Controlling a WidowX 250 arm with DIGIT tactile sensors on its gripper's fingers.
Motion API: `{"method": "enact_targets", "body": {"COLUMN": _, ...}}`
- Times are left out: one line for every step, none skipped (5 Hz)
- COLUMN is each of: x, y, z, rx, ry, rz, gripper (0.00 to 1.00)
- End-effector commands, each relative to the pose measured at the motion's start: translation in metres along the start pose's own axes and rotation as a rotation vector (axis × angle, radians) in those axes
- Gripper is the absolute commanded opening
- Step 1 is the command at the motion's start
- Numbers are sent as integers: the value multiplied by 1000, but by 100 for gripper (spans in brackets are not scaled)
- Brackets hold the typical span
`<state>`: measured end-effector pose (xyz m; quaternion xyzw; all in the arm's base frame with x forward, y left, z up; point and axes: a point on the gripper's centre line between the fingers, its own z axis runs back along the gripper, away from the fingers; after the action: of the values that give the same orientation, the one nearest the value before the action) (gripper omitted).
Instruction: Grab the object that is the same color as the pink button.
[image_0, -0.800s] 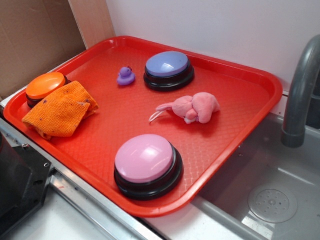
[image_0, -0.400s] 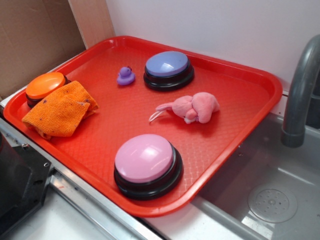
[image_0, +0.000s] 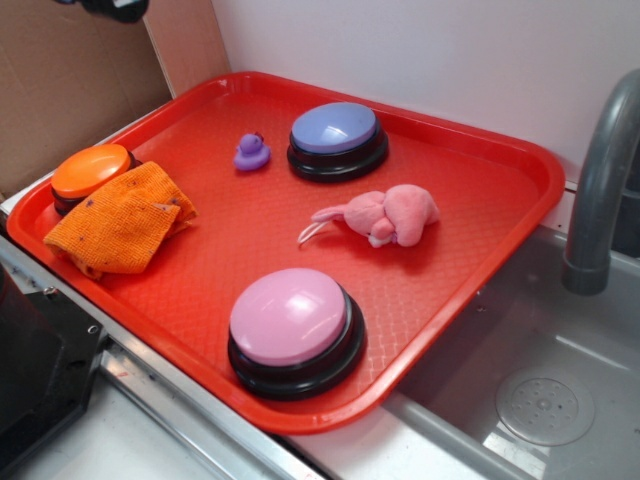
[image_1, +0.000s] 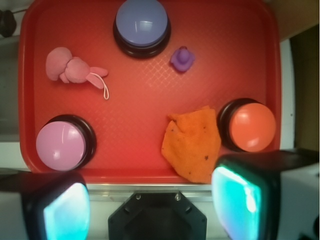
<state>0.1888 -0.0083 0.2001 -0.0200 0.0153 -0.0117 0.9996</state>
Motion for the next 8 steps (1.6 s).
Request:
{"method": "enact_targets", "body": {"x": 53, "y": -36, "z": -17, "rx": -18, "ry": -12, "rz": -193, "gripper": 100}}
{"method": "enact_targets", "body": {"x": 61, "y": -80, "z": -26, "rx": -10, "ry": -16, "rz": -337, "gripper": 100}}
{"method": "enact_targets", "body": {"x": 67, "y": -107, "z": -46, "rx": 11, "ry": -11, "rz": -464, "gripper": 100}}
{"method": "enact_targets", "body": {"x": 80, "y": -118, "z": -73, "rx": 29, "ry": -34, "rz": -618, "gripper": 100}}
{"method": "enact_targets", "body": {"x": 91, "y": -116, "z": -102, "rx": 69, "ry": -49, "rz": -833, "gripper": 100}}
{"method": "enact_targets", "body": {"x": 94, "y": -112, "z": -116, "rx": 63, "ry": -35, "rz": -923, "gripper": 100}}
{"method": "enact_targets", "body": {"x": 84, "y": -105, "z": -128, "rx": 12, "ry": -23, "rz": -912, "gripper": 100}}
{"method": "enact_targets", "body": {"x": 76, "y": -103, "z": -139, "rx": 1, "ry": 7, "rz": -893, "gripper": 100}}
